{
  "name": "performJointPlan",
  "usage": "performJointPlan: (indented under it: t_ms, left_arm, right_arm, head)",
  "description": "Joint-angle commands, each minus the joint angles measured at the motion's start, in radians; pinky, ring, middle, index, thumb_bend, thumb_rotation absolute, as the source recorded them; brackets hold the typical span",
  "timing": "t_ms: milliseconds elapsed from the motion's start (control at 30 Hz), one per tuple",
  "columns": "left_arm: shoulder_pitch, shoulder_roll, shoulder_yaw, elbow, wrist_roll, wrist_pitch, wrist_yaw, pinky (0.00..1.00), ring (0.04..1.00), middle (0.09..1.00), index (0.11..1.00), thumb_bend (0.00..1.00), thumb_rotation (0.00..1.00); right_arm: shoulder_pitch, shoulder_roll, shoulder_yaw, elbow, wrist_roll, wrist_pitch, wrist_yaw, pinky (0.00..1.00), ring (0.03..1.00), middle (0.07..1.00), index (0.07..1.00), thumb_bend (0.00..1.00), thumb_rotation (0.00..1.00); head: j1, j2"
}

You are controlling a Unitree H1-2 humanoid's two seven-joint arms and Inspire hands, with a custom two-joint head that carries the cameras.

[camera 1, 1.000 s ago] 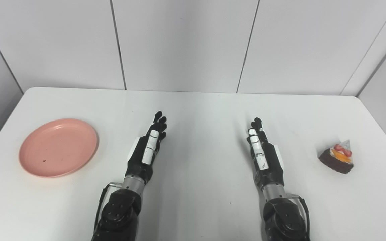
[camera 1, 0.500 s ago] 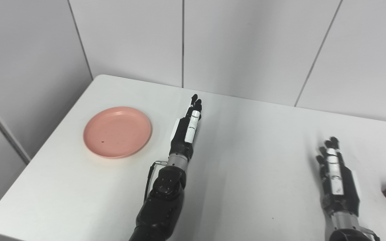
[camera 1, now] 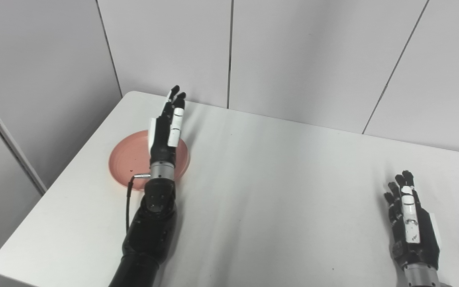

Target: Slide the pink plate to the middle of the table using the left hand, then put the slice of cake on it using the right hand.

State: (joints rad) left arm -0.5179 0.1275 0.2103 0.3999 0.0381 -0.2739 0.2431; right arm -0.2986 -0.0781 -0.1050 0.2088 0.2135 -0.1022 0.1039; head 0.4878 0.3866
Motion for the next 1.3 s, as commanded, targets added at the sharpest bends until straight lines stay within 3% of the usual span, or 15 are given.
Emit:
performJointPlan:
  t_ms: [0, 67, 100, 167, 300, 400, 500, 667, 967, 1167, 1267]
  left_arm:
    - [-0.044, 0.035, 0.031, -0.041, -0.002, -0.02, 0.036, 0.9, 0.816, 0.811, 0.81, 0.83, 1.0]
    - [-0.044, 0.052, 0.06, -0.038, 0.003, -0.029, 0.061, 0.89, 0.801, 0.798, 0.798, 0.83, 1.0]
    - [-0.045, 0.06, 0.072, -0.034, 0.01, -0.034, 0.075, 0.81, 0.776, 0.778, 0.778, 0.81, 1.0]
    - [-0.044, 0.079, 0.094, -0.031, 0.009, -0.025, 0.095, 0.78, 0.758, 0.761, 0.765, 0.79, 1.0]
    - [-0.039, 0.117, 0.136, -0.018, 0.021, -0.004, 0.147, 0.88, 0.717, 0.703, 0.702, 0.77, 1.0]
    - [-0.039, 0.142, 0.154, 0.019, 0.032, -0.016, 0.187, 0.79, 0.644, 0.639, 0.638, 0.74, 1.0]
    - [-0.04, 0.173, 0.164, 0.061, 0.015, -0.024, 0.191, 0.77, 0.633, 0.628, 0.629, 0.74, 1.0]
    - [-0.034, 0.218, 0.188, 0.11, -0.047, -0.015, 0.154, 0.68, 0.632, 0.619, 0.624, 0.76, 1.0]
    - [-0.024, 0.26, 0.2, 0.151, -0.117, 0.036, 0.1, 0.67, 0.643, 0.641, 0.638, 0.79, 1.0]
    - [-0.022, 0.284, 0.179, 0.204, -0.189, 0.08, -0.024, 0.68, 0.689, 0.685, 0.678, 0.81, 1.0]
    - [-0.011, 0.295, 0.156, 0.206, -0.215, 0.106, -0.099, 0.73, 0.734, 0.727, 0.727, 0.85, 1.0]
  right_arm:
    - [-0.011, 0.004, -0.004, -0.036, 0.0, -0.026, -0.004, 1.0, 1.0, 1.0, 1.0, 0.38, 0.8]
    - [-0.011, 0.006, -0.004, -0.041, -0.004, -0.024, -0.008, 1.0, 1.0, 1.0, 1.0, 0.38, 0.8]
    - [-0.01, 0.007, -0.003, -0.046, -0.007, -0.022, -0.01, 1.0, 1.0, 1.0, 1.0, 0.38, 0.8]
    - [-0.008, 0.009, -0.003, -0.056, -0.005, -0.015, -0.012, 1.0, 1.0, 1.0, 1.0, 0.37, 0.8]
    - [-0.004, 0.009, -0.001, -0.077, 0.005, 0.01, -0.013, 1.0, 1.0, 1.0, 1.0, 0.34, 0.8]
    - [-0.005, 0.009, -0.002, -0.082, 0.006, 0.014, -0.016, 1.0, 1.0, 1.0, 1.0, 0.33, 0.8]
    - [-0.006, 0.007, -0.001, -0.084, 0.009, 0.015, -0.013, 1.0, 1.0, 1.0, 1.0, 0.33, 0.79]
    - [-0.004, 0.005, 0.003, -0.101, -0.004, 0.026, -0.021, 1.0, 1.0, 1.0, 1.0, 0.32, 0.82]
    - [-0.006, 0.007, 0.003, -0.114, -0.006, 0.044, -0.027, 1.0, 1.0, 1.0, 1.0, 0.31, 0.82]
    - [-0.003, 0.008, 0.001, -0.127, 0.008, 0.054, -0.024, 1.0, 1.0, 1.0, 1.0, 0.32, 0.83]
    - [-0.003, 0.008, 0.003, -0.13, 0.003, 0.051, -0.028, 1.0, 1.0, 1.0, 1.0, 0.31, 0.83]
  head:
    - [-0.001, 0.001]
    - [-0.001, 0.004]
    - [-0.001, 0.004]
    - [0.0, 0.006]
    - [0.002, 0.008]
    - [0.004, 0.007]
    - [0.008, 0.008]
    - [0.01, 0.006]
    - [0.014, 0.005]
    - [0.012, 0.011]
    - [0.012, 0.013]
